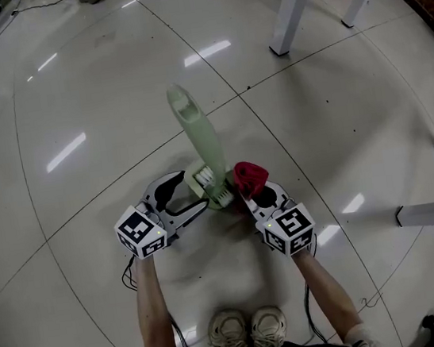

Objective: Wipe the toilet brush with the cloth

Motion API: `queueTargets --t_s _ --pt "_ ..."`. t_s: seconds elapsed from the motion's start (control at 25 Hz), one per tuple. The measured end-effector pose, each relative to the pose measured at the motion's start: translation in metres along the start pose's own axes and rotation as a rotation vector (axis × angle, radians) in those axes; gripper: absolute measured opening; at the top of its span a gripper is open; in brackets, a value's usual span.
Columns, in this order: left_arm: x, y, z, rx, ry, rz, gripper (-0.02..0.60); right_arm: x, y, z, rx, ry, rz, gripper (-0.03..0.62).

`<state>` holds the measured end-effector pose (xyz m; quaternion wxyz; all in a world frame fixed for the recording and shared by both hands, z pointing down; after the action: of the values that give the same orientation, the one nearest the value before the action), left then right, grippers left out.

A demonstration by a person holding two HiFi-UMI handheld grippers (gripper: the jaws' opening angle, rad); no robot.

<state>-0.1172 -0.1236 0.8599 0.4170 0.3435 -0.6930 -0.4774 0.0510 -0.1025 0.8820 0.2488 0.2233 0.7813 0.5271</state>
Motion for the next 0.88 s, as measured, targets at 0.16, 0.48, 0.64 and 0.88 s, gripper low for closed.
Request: queueTargets --t_s 0.16,0.48,0.64,0.88 --pt "-0.009 0.004 0.012 -0.007 -0.014 0.021 0.322 -0.006 -0.005 -0.01 0.0 -0.019 0.019 0.031" --pt "-0.046 0.016 0.028 -0.029 0.003 0.076 0.322 -0.035 -0.015 -0.016 -0.051 0.11 0.029 0.031" --pt "-0.054 0.017 0.029 -0.044 0.018 0.099 0.322 -0.059 -0.019 0.012 -0.126 0.283 -0.092 0.031" --pt "-0.064 0.021 0.029 -0.033 0.036 0.107 0.322 -0.038 -0.007 0.019 -0.179 0.225 -0.289 0.031"
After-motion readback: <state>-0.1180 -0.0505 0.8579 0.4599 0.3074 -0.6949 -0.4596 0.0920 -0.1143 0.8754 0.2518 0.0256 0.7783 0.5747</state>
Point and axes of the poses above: the fingertips, and each gripper's own axes: z backward along the fingers, x to its left, y out of its underside, the point moved 5 cm from there along z, backward along the fingers, and after that the axes turned 4 degrees about z, right-handed, at the moved point
